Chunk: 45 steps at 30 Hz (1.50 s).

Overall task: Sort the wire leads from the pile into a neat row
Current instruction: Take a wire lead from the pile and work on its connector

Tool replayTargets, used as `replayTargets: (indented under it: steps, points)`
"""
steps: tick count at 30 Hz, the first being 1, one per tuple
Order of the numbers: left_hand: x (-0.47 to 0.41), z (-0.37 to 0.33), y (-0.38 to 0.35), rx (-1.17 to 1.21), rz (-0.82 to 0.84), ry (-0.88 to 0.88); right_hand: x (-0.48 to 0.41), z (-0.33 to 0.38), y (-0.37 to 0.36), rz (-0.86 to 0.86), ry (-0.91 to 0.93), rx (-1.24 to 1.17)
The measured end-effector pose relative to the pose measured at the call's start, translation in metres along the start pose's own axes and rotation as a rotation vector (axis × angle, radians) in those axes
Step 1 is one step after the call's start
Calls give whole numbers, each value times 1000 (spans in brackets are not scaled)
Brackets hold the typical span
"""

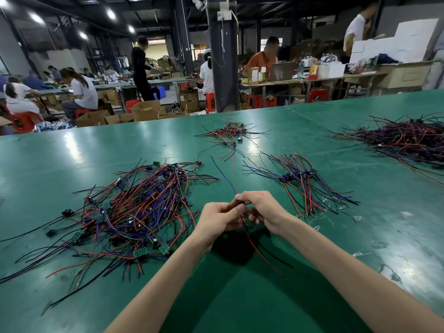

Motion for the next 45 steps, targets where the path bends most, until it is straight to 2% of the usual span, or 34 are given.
replayTargets:
  steps: [4, 10, 15, 21, 38, 45]
  points:
    - [1, 2, -1, -18, 41, -9, -2, 0, 5, -34, -1, 14]
    - [1, 3, 2, -14, 47, 11, -2, -3, 1, 32, -18, -5]
    - [-2, 0, 12, 98, -65, 9, -3, -6, -1, 57, -54, -100]
    - [-4, 0, 29, 159, -204, 31, 4, -8, -14, 231, -87, 0]
    - [-9, 4, 28, 312, -192, 10, 8, -7, -19, 276, -41, 5]
    - [-5, -4, 44, 228, -421, -118, 10, -13, -24, 302, -104, 0]
Point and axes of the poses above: each hand's wrist, its own x-axis away from the middle knuckle, its own y-axis out of the back of the hand, z = x × y, the point moved 6 cm from there along -x, towards the middle knuckle, and after that the axes turned 8 degrees about -x, right-handed, at the moved point
